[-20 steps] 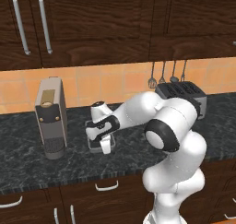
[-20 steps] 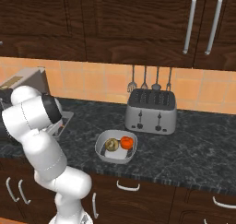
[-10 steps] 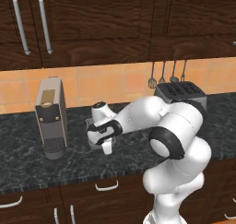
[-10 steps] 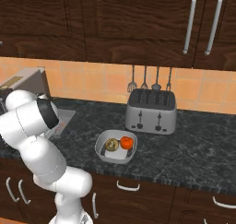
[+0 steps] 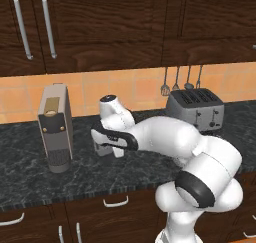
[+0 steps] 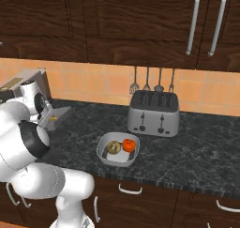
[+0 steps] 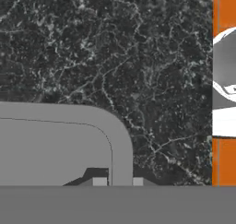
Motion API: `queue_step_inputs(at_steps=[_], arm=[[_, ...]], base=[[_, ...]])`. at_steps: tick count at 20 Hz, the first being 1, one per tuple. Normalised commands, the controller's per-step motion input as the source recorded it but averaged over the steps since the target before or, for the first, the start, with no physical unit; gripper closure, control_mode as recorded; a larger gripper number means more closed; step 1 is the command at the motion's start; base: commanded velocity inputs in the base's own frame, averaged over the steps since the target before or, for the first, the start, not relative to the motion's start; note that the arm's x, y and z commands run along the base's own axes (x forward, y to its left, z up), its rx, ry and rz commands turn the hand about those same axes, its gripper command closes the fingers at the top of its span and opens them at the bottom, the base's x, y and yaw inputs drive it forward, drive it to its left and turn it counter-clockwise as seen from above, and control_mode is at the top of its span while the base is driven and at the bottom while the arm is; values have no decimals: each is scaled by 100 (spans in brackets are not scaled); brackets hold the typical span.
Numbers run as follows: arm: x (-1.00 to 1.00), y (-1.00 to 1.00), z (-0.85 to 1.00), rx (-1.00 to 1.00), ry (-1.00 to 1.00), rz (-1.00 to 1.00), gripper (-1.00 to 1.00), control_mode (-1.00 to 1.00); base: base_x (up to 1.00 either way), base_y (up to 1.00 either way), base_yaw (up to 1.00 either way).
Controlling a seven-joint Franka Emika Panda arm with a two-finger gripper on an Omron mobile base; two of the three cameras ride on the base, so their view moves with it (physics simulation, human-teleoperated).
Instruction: Take the meat container that has the shrimp and place it on the second highest rack of the freezer. Then take the vegetable container that has the onion and squash and place it on the highest rack of the freezer.
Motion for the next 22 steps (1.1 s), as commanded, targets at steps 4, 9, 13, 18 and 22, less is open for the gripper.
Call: queue_step_inputs(at_steps=[4,9,13,18,22], arm=[[-76,-42,99,6,-5,24,100,-100],[-52,-89,84,15,-1,24,100,-100],[-41,-100,52,22,-7,25,100,-100],[-11,-69,35,5,-2,37,100,-100],[0,-20,41,-5,12,41,100,-100]], base=[[0,0,0],[0,0,0],[0,0,0],[0,0,0],[0,0,0]])
